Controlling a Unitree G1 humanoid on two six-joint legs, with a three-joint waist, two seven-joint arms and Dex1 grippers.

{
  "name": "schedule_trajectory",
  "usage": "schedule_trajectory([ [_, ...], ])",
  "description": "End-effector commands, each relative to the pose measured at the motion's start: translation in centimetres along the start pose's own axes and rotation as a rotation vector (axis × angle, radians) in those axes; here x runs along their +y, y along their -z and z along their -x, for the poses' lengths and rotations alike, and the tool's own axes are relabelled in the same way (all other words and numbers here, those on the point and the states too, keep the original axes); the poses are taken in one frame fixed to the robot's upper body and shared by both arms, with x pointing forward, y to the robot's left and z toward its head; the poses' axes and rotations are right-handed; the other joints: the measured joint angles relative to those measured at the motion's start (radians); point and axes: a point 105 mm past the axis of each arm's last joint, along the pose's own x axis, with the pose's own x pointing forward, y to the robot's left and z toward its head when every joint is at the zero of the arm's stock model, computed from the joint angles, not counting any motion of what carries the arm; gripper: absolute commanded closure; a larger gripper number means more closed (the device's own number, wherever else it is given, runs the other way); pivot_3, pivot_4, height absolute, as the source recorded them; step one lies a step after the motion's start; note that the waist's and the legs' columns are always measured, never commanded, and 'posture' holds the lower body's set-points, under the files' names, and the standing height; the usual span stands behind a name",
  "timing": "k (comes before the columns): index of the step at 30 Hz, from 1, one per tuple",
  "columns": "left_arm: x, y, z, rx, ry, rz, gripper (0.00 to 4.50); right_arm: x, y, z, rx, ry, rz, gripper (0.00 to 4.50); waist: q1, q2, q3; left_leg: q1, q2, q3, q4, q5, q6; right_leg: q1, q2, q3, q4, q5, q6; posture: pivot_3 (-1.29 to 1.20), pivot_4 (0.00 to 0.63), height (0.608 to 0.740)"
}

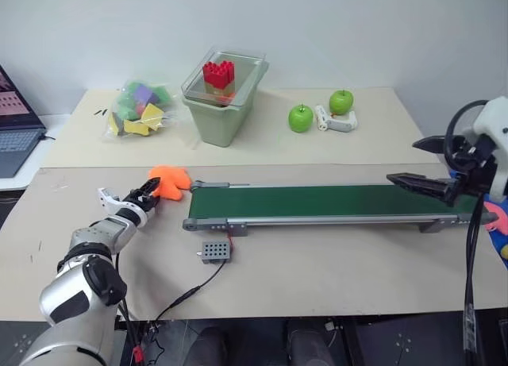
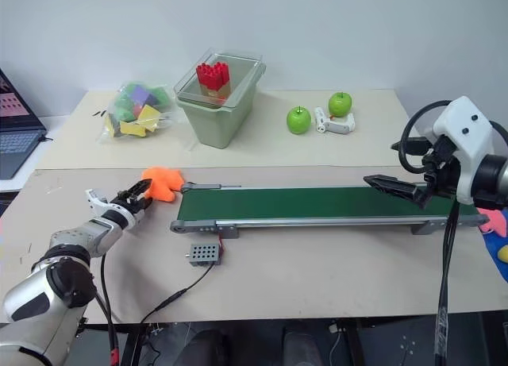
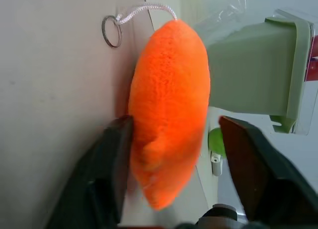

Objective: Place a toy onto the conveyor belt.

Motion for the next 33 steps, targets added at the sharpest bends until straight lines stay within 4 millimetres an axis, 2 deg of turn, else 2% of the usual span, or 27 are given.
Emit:
schedule_trajectory([
  [1,-1.2,0.0,-0.5,-0.003,0.052,0.009,3.43,0.1,-1.4,0.7,-0.033,-0.003,0.028,0.00,0.000,0.000,0.000,0.000,0.000,0.000,0.000,0.000,0.000,0.000,0.000,0.000,0.000,0.000,0.000,0.00,0.150,0.740],
  [2,-1.2,0.0,-0.5,-0.002,0.053,0.010,3.87,0.2,-1.4,0.7,-0.033,-0.007,0.028,0.00,0.000,0.000,0.000,0.000,0.000,0.000,0.000,0.000,0.000,0.000,0.000,0.000,0.000,0.000,0.000,0.00,0.150,0.740],
  [4,-1.1,0.0,-0.4,-0.002,0.053,0.007,4.40,0.2,-1.5,0.6,-0.035,-0.011,0.029,0.00,0.000,0.000,0.000,0.000,0.000,0.000,0.000,0.000,0.000,0.000,0.000,0.000,0.000,0.000,0.000,0.00,0.150,0.740],
  [11,-2.1,-1.7,0.2,-0.035,0.092,-0.002,4.40,0.5,-1.8,0.1,-0.053,-0.042,0.028,0.00,-0.002,0.000,0.000,0.000,0.000,0.000,0.000,0.000,0.000,0.000,0.000,0.000,0.000,0.000,0.000,0.00,0.150,0.740],
  [16,-5.8,-4.4,1.4,-0.035,0.226,-0.042,4.40,1.2,-2.5,-0.7,-0.102,-0.106,0.004,0.00,-0.006,0.000,0.000,0.000,0.000,0.000,0.000,0.000,0.000,-0.001,0.000,0.000,0.000,0.000,0.000,0.00,0.150,0.740],
  [20,-9.5,-5.5,2.0,-0.002,0.334,-0.077,4.40,1.2,-2.4,-1.3,-0.107,-0.113,0.002,0.00,-0.002,-0.001,0.000,-0.001,0.000,-0.001,0.000,0.000,0.000,0.000,0.000,-0.001,0.000,0.000,0.000,0.00,0.150,0.740],
  [24,-12.3,-4.9,2.7,0.047,0.373,-0.429,4.40,1.5,-2.1,-2.2,-0.124,-0.133,-0.010,0.00,-0.002,-0.001,0.000,-0.002,0.000,-0.001,0.000,0.000,0.000,-0.001,0.000,-0.001,0.001,0.000,0.000,0.00,0.150,0.740],
  [26,-12.9,-3.9,3.3,0.070,0.369,-0.605,4.40,1.7,-2.1,-2.5,-0.133,-0.146,-0.015,0.00,-0.003,-0.001,0.000,-0.003,0.000,-0.001,0.000,0.000,0.000,-0.001,0.000,0.000,0.000,0.000,0.000,0.00,0.150,0.740],
  [27,-13.2,-3.4,3.5,0.064,0.356,-0.747,4.40,1.7,-2.1,-2.7,-0.136,-0.152,-0.018,0.00,-0.005,-0.001,0.000,-0.003,0.000,0.000,0.000,0.000,0.000,-0.002,0.000,0.000,0.000,0.000,0.000,0.00,0.150,0.740],
  [30,-15.1,-0.4,4.2,0.133,0.376,-1.108,4.40,2.1,-1.8,-3.1,-0.129,-0.188,-0.033,0.00,-0.004,-0.001,0.000,-0.003,0.001,0.000,-0.001,0.000,0.000,-0.003,0.000,0.001,-0.001,0.000,0.000,0.00,0.150,0.740],
  [33,-19.5,2.6,4.5,0.138,0.487,-1.435,4.40,2.7,-1.7,-3.5,-0.132,-0.219,-0.033,0.00,0.010,-0.002,0.001,-0.006,0.001,-0.001,0.000,0.000,-0.001,-0.003,0.000,0.000,-0.001,0.000,0.000,0.00,0.150,0.740],
])
